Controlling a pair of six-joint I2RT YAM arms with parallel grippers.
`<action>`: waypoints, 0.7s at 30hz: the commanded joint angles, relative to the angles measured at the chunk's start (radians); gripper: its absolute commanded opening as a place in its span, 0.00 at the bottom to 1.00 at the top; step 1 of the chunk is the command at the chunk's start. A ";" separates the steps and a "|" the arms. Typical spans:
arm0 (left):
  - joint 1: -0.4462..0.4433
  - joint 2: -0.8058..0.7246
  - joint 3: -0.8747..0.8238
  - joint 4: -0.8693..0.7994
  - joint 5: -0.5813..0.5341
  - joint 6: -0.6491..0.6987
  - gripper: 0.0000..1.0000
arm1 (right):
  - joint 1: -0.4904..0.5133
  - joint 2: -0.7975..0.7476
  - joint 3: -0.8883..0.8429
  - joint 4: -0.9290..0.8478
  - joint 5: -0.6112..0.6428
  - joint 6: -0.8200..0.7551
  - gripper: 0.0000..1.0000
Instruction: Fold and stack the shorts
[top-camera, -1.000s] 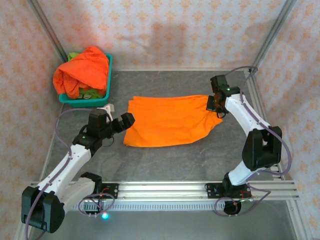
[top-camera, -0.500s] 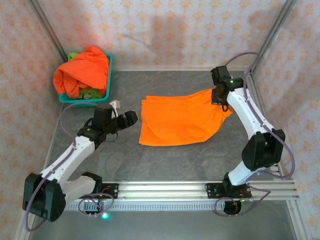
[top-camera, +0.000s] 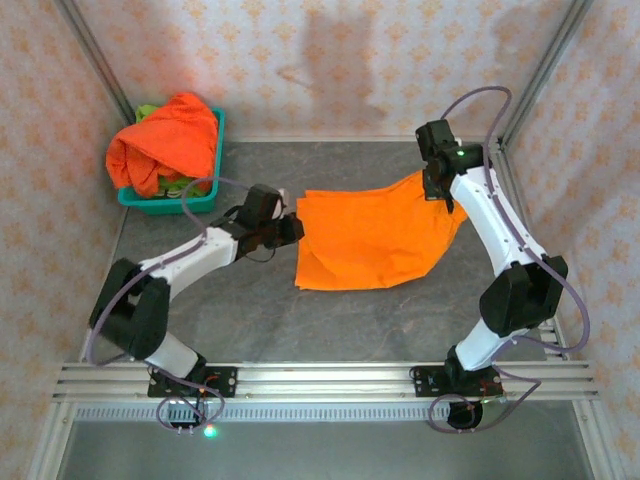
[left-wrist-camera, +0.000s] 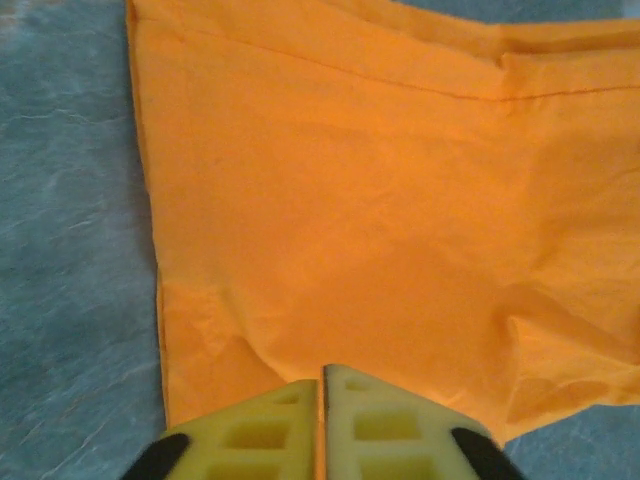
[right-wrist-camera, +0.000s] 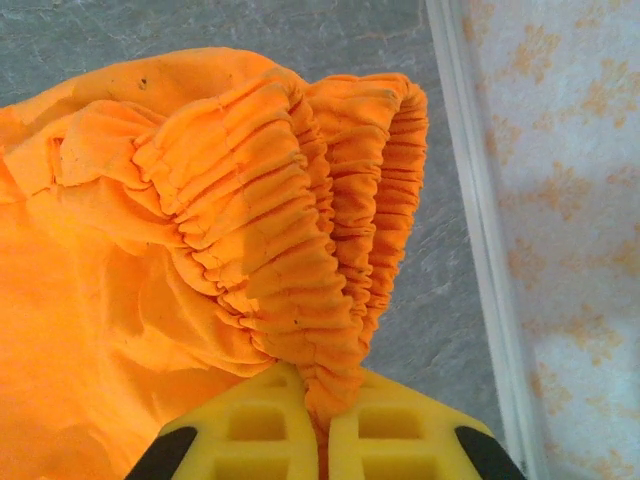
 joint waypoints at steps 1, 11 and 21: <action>-0.013 0.092 0.101 0.008 -0.038 0.013 0.03 | 0.013 0.007 0.053 -0.036 0.080 -0.037 0.00; -0.073 0.368 0.235 0.008 -0.081 -0.002 0.00 | 0.016 0.011 0.095 -0.052 0.133 -0.087 0.00; -0.143 0.456 0.232 0.045 -0.089 -0.041 0.00 | 0.041 0.042 0.173 -0.074 0.209 -0.143 0.00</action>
